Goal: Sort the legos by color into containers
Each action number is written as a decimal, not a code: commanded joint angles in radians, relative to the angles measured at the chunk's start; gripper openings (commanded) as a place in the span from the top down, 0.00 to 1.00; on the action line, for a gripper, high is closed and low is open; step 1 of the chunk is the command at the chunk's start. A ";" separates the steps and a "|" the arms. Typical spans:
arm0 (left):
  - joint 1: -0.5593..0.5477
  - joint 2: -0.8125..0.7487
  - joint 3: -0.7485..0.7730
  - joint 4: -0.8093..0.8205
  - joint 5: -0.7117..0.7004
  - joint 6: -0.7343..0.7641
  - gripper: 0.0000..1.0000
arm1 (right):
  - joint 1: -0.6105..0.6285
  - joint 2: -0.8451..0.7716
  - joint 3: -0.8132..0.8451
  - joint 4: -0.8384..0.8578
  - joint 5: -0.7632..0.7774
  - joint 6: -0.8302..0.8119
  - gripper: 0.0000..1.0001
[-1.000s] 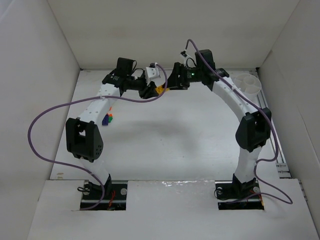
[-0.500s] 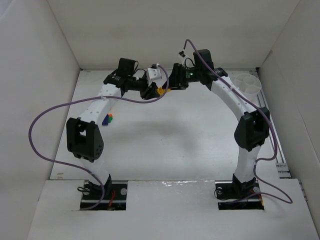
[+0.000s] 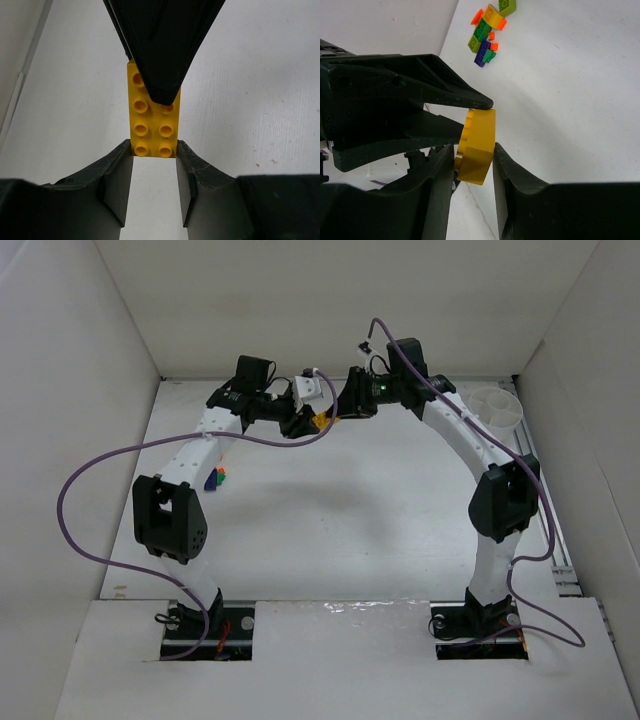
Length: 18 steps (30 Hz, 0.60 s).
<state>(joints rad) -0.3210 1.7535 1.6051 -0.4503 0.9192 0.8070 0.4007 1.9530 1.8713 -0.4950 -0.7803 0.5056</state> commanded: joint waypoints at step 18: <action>0.082 -0.118 -0.049 0.033 0.084 -0.283 0.00 | -0.269 -0.149 -0.029 -0.158 0.304 -0.442 1.00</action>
<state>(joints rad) -0.2836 1.7321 1.5848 -0.4740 0.9768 0.6910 0.2050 1.9038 1.8347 -0.6033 -0.5869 0.2562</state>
